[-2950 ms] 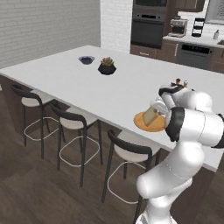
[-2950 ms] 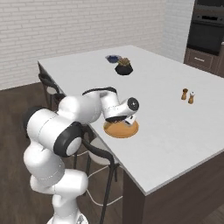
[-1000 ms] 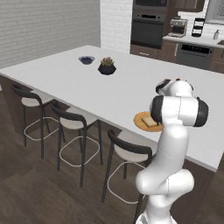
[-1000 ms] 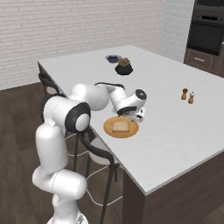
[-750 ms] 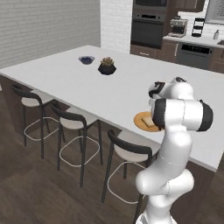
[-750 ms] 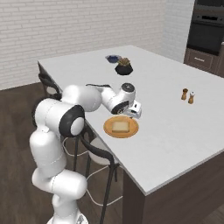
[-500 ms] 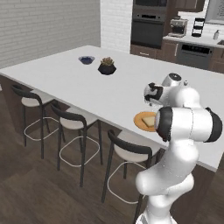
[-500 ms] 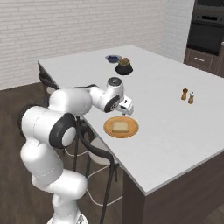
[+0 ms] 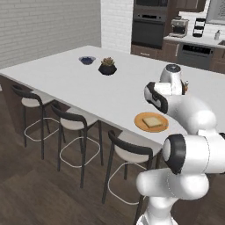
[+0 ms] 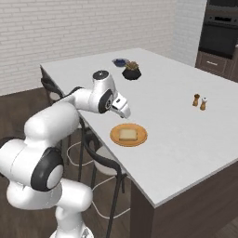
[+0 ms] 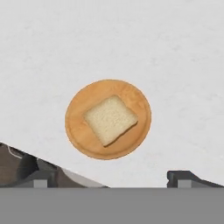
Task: Start the toaster. Once the lever pops up, take the bread to the plate on the dining counter.
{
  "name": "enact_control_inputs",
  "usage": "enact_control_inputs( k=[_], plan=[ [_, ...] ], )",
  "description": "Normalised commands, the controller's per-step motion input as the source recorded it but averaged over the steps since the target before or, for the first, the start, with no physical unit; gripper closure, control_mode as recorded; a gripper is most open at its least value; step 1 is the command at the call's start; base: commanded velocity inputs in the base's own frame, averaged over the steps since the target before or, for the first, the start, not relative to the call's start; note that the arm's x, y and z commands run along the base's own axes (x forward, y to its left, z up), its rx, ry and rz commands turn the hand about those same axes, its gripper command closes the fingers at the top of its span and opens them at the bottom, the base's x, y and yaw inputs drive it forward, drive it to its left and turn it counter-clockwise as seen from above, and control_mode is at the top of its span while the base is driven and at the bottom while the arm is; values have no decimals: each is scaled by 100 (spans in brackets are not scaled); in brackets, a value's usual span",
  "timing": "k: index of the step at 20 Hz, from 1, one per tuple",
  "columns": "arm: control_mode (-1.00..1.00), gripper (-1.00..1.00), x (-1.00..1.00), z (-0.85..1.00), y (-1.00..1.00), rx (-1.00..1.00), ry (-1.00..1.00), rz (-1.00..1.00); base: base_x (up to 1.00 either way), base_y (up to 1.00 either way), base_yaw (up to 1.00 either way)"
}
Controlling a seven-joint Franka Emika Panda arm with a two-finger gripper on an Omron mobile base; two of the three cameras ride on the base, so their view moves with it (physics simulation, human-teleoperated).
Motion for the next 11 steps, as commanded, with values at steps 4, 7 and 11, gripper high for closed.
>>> enact_control_inputs(
  k=[4, 7, 11],
  plan=[
    [-100, -100, -73, 21, 0, 0, 0, -20, 0, 0, 0],
    [-100, -100, -64, 25, 0, 0, 0, -16, 0, 0, 0],
    [-100, -100, -54, 28, 0, 0, 0, -7, 0, 0, 0]
  ],
)
